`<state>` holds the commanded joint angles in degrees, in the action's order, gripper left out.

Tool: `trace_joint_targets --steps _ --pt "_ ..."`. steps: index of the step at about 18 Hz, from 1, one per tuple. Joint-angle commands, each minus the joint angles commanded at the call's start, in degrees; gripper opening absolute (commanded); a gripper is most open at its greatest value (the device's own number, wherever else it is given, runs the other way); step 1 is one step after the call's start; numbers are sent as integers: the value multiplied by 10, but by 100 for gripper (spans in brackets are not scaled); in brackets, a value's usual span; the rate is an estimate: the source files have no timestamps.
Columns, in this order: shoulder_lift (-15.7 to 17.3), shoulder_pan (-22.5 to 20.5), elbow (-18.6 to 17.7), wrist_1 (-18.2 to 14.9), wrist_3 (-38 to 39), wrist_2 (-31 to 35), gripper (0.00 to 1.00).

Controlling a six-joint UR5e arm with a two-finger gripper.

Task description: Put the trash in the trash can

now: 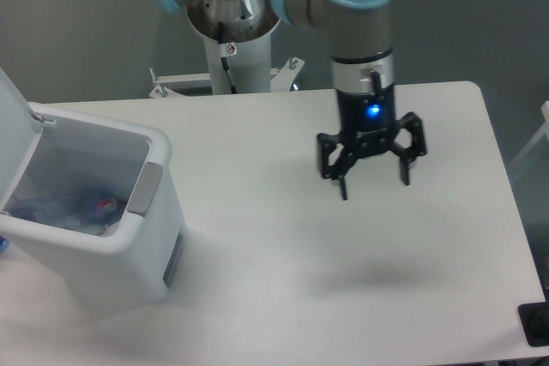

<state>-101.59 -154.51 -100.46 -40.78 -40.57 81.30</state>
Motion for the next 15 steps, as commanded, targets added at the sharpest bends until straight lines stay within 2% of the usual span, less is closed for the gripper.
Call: trace_joint_targets --steps 3,6,9,13,15 --pt "-32 -13 -1 -3 -86 5 100" --pt "-47 -20 -6 -4 -164 38 100" --pt "-60 -26 -3 -56 -230 76 100" --pt "-59 -27 17 -136 -303 92 100" --pt "-57 -30 15 -149 -305 101 100"
